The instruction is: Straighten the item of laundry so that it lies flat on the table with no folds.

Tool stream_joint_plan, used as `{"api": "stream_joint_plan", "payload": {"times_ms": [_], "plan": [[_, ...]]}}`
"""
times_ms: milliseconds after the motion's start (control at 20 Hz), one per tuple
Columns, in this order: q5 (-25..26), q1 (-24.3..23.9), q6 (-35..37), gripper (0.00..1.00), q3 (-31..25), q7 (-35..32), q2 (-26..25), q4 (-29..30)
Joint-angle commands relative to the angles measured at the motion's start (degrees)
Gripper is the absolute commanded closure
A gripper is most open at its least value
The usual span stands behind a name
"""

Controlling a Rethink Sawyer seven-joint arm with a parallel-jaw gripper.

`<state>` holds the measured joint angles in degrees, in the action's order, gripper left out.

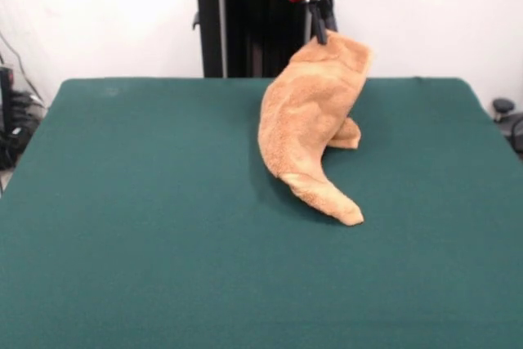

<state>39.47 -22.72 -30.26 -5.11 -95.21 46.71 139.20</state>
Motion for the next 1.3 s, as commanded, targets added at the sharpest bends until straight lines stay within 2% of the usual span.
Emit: {"api": "stream_joint_plan", "payload": {"times_ms": [50, 150, 250, 400, 550, 750, 1000, 1100, 1300], "plan": [[0.2, -2.3, 9.0, 1.0, -9.8, -10.9, 6.3, 4.8], [-0.2, -4.7, 11.1, 1.0, -12.9, -10.9, 9.3, 6.9], [-1.3, -8.4, 13.8, 1.0, -18.5, -11.3, 13.2, 9.6], [-4.2, -16.9, 17.2, 1.0, -30.8, -11.4, 18.6, 14.5], [-7.0, -24.4, 18.1, 1.0, -40.8, -10.9, 20.4, 17.3], [-8.7, -34.4, 16.2, 1.0, -52.8, -10.7, 19.4, 19.3], [-18.6, -49.2, 20.7, 1.0, -75.6, -7.2, 17.6, 20.8], [-20.9, -54.3, 24.0, 1.0, -81.6, -4.7, 15.6, 20.2], [-20.8, -60.8, 28.7, 1.0, -86.1, -1.1, 11.4, 18.8]]}}
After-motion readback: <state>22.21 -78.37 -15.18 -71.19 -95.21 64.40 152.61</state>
